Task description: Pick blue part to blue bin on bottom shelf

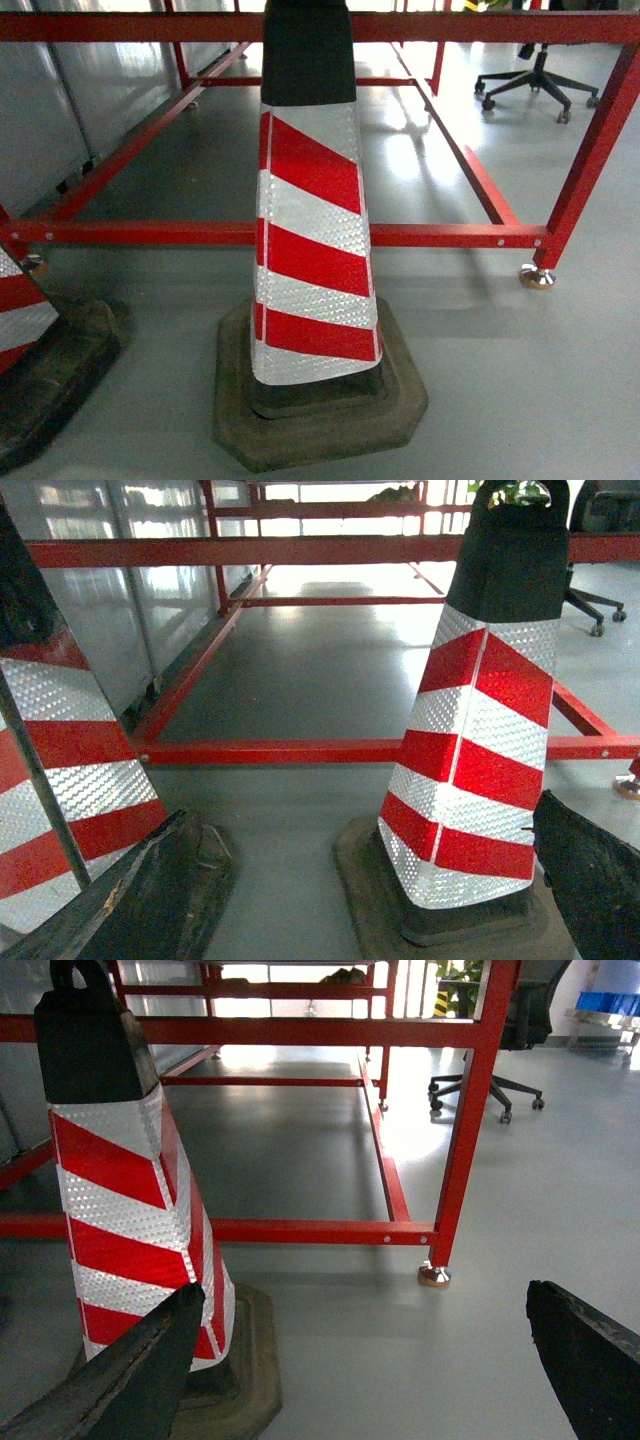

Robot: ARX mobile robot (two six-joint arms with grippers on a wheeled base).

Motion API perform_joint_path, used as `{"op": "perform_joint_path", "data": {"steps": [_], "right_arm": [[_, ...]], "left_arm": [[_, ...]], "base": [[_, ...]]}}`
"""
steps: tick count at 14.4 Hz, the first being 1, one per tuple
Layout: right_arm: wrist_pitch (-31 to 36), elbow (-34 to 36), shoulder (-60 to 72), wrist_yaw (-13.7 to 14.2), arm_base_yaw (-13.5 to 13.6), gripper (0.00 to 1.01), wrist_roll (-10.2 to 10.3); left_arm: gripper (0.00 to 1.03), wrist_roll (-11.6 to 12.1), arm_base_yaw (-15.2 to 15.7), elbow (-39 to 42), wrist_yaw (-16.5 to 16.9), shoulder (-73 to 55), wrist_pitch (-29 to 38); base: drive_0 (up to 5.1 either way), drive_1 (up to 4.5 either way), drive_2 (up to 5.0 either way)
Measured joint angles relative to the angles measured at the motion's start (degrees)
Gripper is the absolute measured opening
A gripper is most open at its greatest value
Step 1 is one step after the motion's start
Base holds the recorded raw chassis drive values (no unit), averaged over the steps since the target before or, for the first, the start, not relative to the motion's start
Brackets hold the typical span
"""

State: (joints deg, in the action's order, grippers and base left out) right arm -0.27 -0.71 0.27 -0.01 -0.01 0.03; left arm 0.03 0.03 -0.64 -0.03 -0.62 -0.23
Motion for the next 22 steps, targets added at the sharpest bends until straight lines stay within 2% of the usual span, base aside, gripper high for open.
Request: {"op": "perform_joint_path", "data": {"steps": [22], "right_arm": [[0.0, 0.0, 0.0, 0.0, 0.0, 0.98, 0.0]], "left_arm": [[0.98, 0.0, 0.0, 0.0, 0.0, 0.0, 0.0]], "base": [[0.0, 0.0, 0.0]]}}
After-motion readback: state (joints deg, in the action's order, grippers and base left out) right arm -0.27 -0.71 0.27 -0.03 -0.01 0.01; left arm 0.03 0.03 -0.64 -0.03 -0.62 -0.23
